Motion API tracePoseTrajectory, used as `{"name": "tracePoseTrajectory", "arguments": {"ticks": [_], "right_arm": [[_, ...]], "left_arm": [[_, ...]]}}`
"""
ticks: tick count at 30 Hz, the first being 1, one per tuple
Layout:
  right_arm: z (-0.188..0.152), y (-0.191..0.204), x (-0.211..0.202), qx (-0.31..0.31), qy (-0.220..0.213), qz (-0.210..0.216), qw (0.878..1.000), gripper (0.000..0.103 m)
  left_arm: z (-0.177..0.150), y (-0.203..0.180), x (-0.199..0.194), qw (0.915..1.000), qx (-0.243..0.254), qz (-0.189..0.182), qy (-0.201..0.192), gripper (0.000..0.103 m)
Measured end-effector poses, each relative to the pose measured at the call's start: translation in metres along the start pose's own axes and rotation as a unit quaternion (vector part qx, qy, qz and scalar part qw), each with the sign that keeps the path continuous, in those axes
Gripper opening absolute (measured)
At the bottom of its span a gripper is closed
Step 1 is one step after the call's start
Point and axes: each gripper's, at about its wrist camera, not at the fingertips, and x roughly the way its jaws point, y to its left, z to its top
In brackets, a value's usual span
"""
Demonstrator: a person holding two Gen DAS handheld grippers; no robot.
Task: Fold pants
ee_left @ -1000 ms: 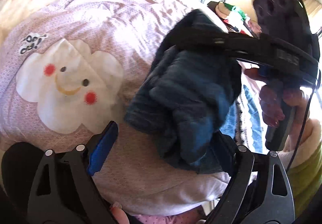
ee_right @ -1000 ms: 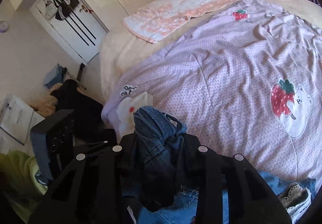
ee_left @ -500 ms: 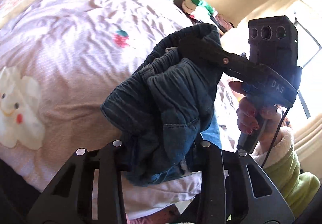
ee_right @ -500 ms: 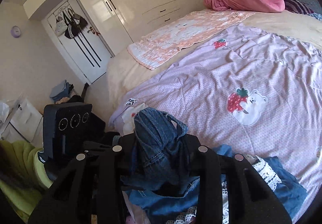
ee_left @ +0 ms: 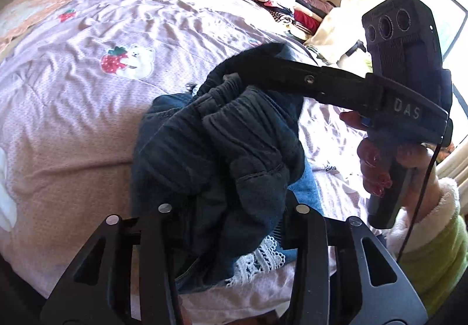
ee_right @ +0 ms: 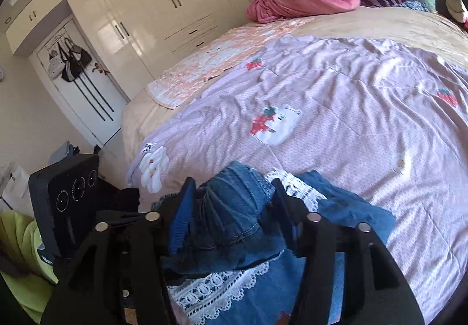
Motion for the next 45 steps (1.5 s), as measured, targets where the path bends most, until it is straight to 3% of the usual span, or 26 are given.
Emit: {"name": "tracePoseTrajectory", "arguments": {"ticks": [4, 9, 13, 17, 20, 21, 22, 23, 25, 27, 29, 32, 39, 45], "right_arm": [[-0.018, -0.024, -0.020, 0.064, -0.014, -0.017, 0.998, 0.073], [-0.039, -0.041, -0.038, 0.134, -0.015, -0.018, 0.991, 0.079], [-0.050, -0.042, -0.038, 0.156, -0.003, -0.021, 0.988, 0.085], [-0.058, -0.037, -0.025, 0.159, 0.033, -0.042, 0.986, 0.086], [-0.063, -0.033, -0.015, 0.156, 0.048, -0.060, 0.985, 0.085], [-0.064, -0.030, -0.013, 0.147, 0.048, -0.060, 0.986, 0.080], [-0.064, -0.026, -0.011, 0.135, 0.050, -0.062, 0.988, 0.064], [-0.065, -0.024, -0.009, 0.125, 0.053, -0.070, 0.988, 0.055], [-0.065, -0.019, -0.007, 0.104, 0.052, -0.074, 0.990, 0.041], [-0.062, -0.014, -0.009, 0.094, 0.042, -0.066, 0.992, 0.036], [-0.054, -0.006, -0.016, 0.084, 0.017, -0.046, 0.995, 0.035], [-0.043, -0.002, -0.024, 0.062, -0.007, -0.043, 0.997, 0.035], [-0.058, -0.051, -0.015, 0.123, 0.027, -0.065, 0.990, 0.036], [-0.075, -0.057, -0.013, 0.127, 0.030, -0.084, 0.988, 0.044]], "left_arm": [[-0.003, -0.016, 0.011, 0.9991, 0.039, 0.010, -0.013, 0.048], [-0.013, -0.038, 0.010, 0.9958, 0.086, -0.016, -0.026, 0.061], [-0.027, -0.053, 0.019, 0.9926, 0.113, -0.044, 0.001, 0.070], [-0.035, -0.055, 0.022, 0.9922, 0.106, -0.062, 0.020, 0.072], [-0.032, -0.047, 0.004, 0.9930, 0.088, -0.079, 0.009, 0.072], [-0.028, -0.041, -0.005, 0.9943, 0.079, -0.071, -0.003, 0.072], [-0.027, -0.036, -0.011, 0.9954, 0.073, -0.060, -0.013, 0.072], [-0.023, -0.030, -0.016, 0.9963, 0.072, -0.042, -0.022, 0.072], [-0.018, -0.021, -0.020, 0.9967, 0.074, 0.016, -0.028, 0.072], [-0.013, -0.010, -0.015, 0.9960, 0.061, 0.061, -0.021, 0.072], [-0.008, -0.003, -0.002, 0.9939, 0.062, 0.091, 0.000, 0.072], [-0.011, -0.005, 0.014, 0.9932, 0.065, 0.095, 0.018, 0.072], [-0.022, -0.015, 0.027, 0.9896, 0.095, 0.102, 0.035, 0.072], [-0.030, -0.018, 0.032, 0.9880, 0.106, 0.103, 0.045, 0.072]]}}
